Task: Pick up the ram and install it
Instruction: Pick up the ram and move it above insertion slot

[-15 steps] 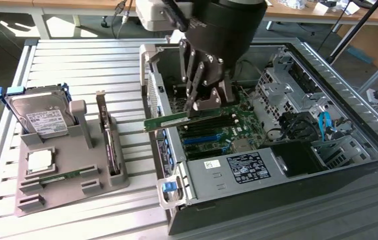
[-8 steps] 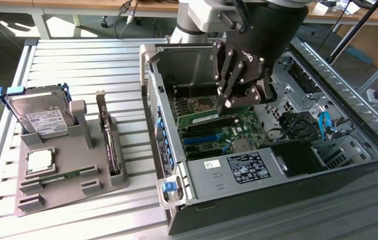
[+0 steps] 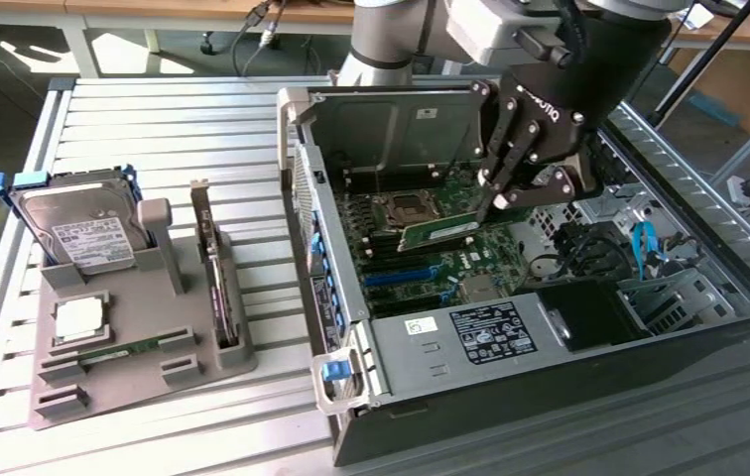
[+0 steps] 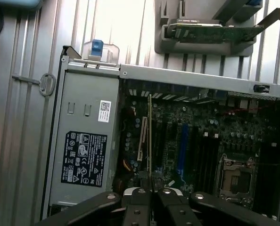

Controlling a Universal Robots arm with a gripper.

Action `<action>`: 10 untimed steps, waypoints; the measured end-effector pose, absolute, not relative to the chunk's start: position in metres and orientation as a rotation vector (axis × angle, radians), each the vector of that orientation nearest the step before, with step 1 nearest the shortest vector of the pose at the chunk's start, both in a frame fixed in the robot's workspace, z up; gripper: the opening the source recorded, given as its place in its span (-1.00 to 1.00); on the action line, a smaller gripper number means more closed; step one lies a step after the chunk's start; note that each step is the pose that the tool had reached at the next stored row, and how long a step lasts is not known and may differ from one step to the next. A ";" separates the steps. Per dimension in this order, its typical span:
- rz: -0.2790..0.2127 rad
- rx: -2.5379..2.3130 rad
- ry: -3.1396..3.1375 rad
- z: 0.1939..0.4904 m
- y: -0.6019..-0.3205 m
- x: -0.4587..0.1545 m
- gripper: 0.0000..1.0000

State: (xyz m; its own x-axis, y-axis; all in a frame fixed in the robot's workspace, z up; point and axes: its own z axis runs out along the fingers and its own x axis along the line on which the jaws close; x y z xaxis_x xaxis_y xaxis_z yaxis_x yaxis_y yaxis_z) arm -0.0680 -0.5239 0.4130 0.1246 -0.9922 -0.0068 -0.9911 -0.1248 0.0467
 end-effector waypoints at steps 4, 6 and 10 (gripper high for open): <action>-0.056 2.333 -2.058 0.412 -0.524 -0.044 -0.76; -0.056 2.333 -2.058 0.412 -0.524 -0.035 -0.76; -0.056 2.333 -2.058 0.412 -0.524 -0.016 -0.76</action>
State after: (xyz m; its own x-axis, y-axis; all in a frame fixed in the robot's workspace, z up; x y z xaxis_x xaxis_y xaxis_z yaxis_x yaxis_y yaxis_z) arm -0.0156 -0.5240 0.4120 0.1246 -0.9922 -0.0067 -0.9911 -0.1248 0.0468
